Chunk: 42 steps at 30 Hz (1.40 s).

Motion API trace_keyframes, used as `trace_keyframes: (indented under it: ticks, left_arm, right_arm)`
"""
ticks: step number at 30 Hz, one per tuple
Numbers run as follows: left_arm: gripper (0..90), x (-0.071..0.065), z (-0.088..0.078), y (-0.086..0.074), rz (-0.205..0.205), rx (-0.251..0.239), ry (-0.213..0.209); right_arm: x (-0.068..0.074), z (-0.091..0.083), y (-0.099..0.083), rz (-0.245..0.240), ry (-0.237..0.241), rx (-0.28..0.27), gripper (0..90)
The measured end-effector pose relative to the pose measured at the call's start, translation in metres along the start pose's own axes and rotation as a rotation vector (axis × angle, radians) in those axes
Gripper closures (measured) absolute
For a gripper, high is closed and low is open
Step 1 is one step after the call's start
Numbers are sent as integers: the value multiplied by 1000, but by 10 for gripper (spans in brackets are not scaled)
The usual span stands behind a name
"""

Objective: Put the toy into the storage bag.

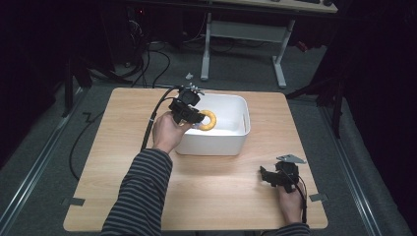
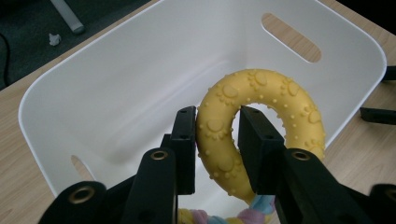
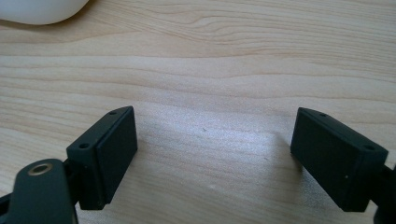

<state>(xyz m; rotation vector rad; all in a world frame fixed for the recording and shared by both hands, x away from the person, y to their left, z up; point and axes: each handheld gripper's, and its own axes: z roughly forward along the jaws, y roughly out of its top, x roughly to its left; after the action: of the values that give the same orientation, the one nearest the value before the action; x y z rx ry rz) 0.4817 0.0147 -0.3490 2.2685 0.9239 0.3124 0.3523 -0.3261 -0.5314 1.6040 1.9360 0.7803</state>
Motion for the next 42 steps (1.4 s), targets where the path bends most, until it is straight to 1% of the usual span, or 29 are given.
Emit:
trace_keyframes:
  ticks: [2,7,13,22,33,35,42]
  left_arm:
    - [683,1,4,-1,1,9,7]
    - [683,5,11,-5,-22,21,3]
    - [683,7,16,-7,-29,24,4]
    - [684,4,23,-7,-16,53,-4]
    - [684,6,27,-16,-26,72,-24]
    - [684,5,28,-17,-20,82,-22]
    - [683,4,28,-17,-18,81,-21]
  right_arm:
    - [0,0,0,-1,0,0,147]
    - [0,0,0,-1,0,0,147]
    - [0,0,0,-2,0,0,146]
    - [0,0,0,-2,0,0,147]
    - [0,0,0,-2,0,0,146]
    - [0,0,0,-2,0,0,146]
    - [0,0,0,-1,0,0,147]
